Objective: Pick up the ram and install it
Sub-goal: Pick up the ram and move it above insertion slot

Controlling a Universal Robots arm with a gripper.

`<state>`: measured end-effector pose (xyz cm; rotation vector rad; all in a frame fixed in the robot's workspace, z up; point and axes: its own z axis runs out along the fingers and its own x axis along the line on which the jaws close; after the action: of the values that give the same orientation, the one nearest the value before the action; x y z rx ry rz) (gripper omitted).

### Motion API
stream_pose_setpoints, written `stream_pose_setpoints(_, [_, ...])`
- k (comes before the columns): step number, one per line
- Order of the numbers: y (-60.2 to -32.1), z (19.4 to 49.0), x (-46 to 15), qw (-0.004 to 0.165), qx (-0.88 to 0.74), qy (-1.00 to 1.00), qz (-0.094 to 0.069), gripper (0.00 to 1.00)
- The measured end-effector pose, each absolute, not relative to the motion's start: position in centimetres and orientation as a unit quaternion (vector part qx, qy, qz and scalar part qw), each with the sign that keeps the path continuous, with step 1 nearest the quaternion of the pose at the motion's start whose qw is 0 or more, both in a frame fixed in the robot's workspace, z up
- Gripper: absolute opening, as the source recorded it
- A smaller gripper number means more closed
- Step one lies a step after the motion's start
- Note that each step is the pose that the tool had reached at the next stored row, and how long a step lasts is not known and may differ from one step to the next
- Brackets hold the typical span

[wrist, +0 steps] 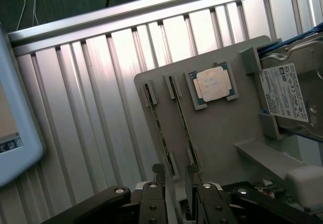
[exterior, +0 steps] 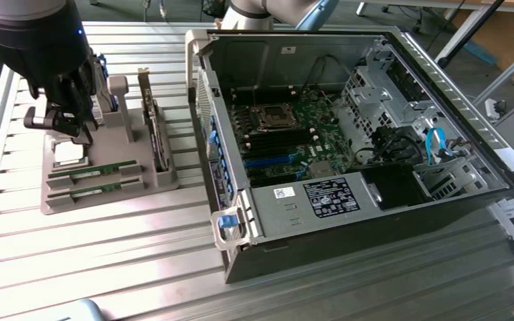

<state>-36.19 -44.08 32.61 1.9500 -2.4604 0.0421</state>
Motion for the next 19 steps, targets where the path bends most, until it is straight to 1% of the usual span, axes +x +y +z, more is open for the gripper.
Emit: stream_pose_setpoints(19, [-44.11,31.99,-36.19,0.001,0.621,-0.784,0.013,0.30])
